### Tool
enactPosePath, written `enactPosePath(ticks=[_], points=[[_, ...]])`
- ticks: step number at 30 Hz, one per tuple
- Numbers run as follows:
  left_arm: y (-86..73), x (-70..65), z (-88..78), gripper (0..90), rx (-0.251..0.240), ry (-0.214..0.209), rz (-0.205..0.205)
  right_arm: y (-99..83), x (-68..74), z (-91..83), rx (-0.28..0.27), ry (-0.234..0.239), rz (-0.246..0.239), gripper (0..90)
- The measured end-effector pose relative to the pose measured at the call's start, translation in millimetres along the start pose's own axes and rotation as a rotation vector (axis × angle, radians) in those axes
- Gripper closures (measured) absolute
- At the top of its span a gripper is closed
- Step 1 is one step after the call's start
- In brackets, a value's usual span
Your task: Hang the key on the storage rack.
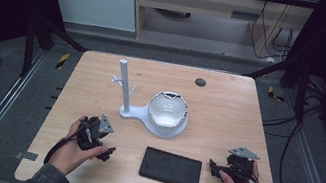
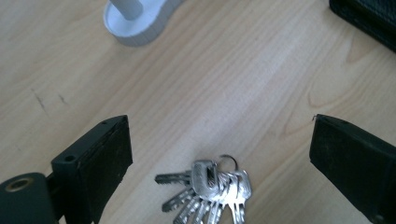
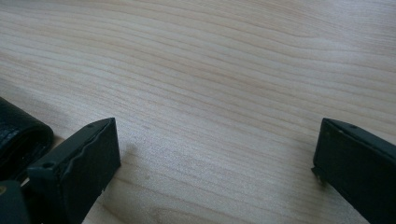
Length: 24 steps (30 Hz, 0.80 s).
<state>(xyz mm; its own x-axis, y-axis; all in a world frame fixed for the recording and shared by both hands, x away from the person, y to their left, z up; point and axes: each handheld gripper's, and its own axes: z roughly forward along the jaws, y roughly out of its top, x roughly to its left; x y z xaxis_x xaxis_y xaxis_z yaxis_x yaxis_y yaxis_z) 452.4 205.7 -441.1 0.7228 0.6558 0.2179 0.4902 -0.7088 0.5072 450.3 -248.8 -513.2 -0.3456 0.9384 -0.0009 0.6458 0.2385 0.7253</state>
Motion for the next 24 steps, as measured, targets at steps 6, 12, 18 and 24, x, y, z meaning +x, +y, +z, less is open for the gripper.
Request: enactPosePath(ticks=[6,12,18,24], points=[[-3.0,6.8,-1.6,5.0,0.014,-0.061,-0.007,-0.2,0.0,-0.2,0.001,-0.001,-0.001,0.7],[-2.6,10.5,1.9,6.4,0.069,-0.109,-0.012,-0.6,0.0,-0.5,0.0,0.0,0.0,0.7],[-0.3,17.6,-1.6,5.1,0.054,-0.117,-0.011,-1.1,-0.1,-0.9,0.001,-0.001,-0.003,0.7],[-3.4,25.3,-5.0,7.1,0.033,-0.135,-0.033,-1.1,0.1,-1.2,0.001,-0.002,-0.002,0.7]])
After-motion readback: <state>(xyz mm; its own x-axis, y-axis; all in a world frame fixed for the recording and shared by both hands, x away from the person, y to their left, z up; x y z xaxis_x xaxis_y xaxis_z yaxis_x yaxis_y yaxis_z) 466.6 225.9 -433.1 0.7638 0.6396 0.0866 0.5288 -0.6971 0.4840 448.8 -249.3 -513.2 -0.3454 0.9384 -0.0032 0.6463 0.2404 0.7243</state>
